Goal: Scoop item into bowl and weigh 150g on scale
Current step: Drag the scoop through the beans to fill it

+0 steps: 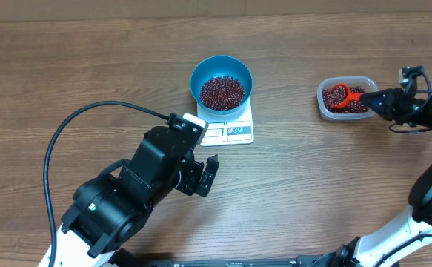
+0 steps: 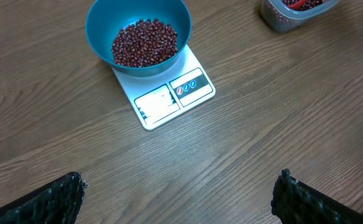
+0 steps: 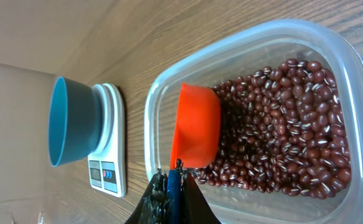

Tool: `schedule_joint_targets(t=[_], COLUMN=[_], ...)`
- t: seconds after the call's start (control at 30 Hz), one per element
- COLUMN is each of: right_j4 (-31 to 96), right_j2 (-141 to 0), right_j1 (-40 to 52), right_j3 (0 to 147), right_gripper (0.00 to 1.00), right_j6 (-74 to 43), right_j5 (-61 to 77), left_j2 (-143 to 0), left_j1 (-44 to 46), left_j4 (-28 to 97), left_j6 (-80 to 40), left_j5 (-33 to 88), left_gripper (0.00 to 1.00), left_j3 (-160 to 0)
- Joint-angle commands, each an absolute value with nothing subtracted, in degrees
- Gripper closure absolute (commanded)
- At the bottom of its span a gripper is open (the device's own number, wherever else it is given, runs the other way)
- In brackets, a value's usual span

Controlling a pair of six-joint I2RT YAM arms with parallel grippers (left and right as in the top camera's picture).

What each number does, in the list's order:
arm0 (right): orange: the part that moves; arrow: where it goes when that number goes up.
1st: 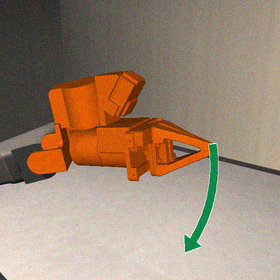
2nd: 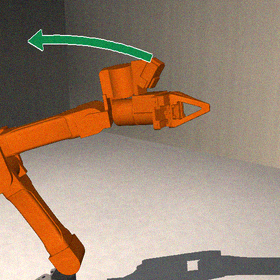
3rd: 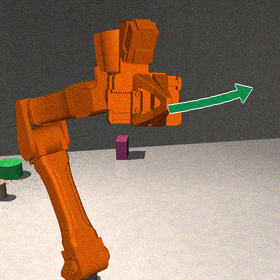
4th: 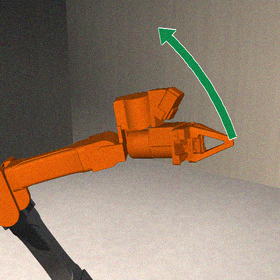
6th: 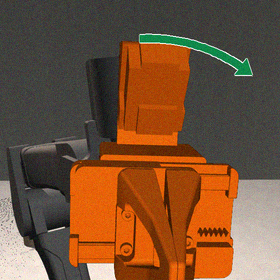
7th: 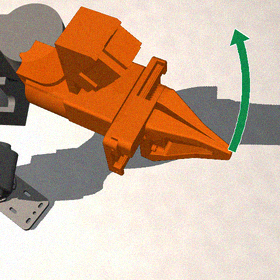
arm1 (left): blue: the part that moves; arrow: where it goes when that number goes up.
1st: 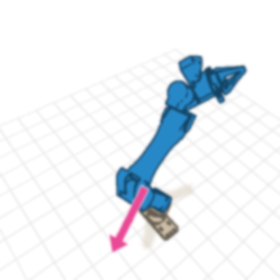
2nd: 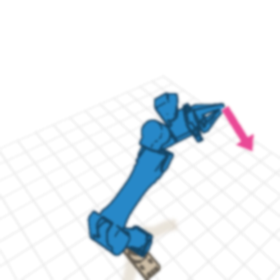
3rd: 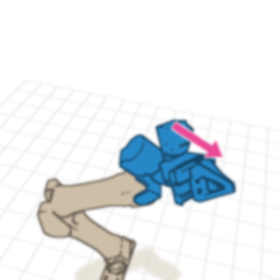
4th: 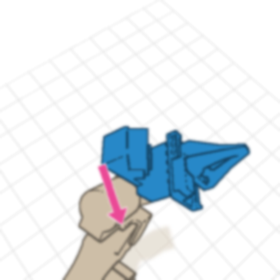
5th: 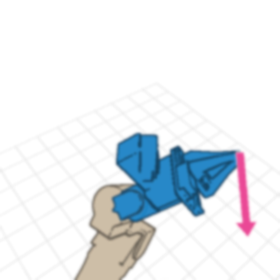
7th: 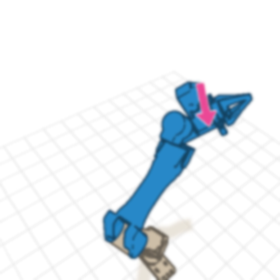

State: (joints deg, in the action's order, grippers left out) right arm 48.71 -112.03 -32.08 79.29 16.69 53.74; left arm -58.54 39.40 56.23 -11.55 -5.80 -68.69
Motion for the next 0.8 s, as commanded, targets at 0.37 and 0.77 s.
schedule_joint_targets(t=[0.37, 0.77], right_j4=[49.8, 50.2], right_j2=[-112.2, -112.2], right_j1=[-35.4, -35.4], right_j3=[78.8, 78.8], right_gripper=[0.96, 0.96], right_j6=[18.5, 18.5], right_j5=[61.8, 67.8], left_j2=[-58.9, -58.9], left_j1=[39.8, 39.8], left_j4=[56.4, 56.4], left_j6=[-10.7, -10.7], left_j5=[-6.4, -6.4], left_gripper=[0.01, 0.01], left_j3=[-68.7, -68.7])
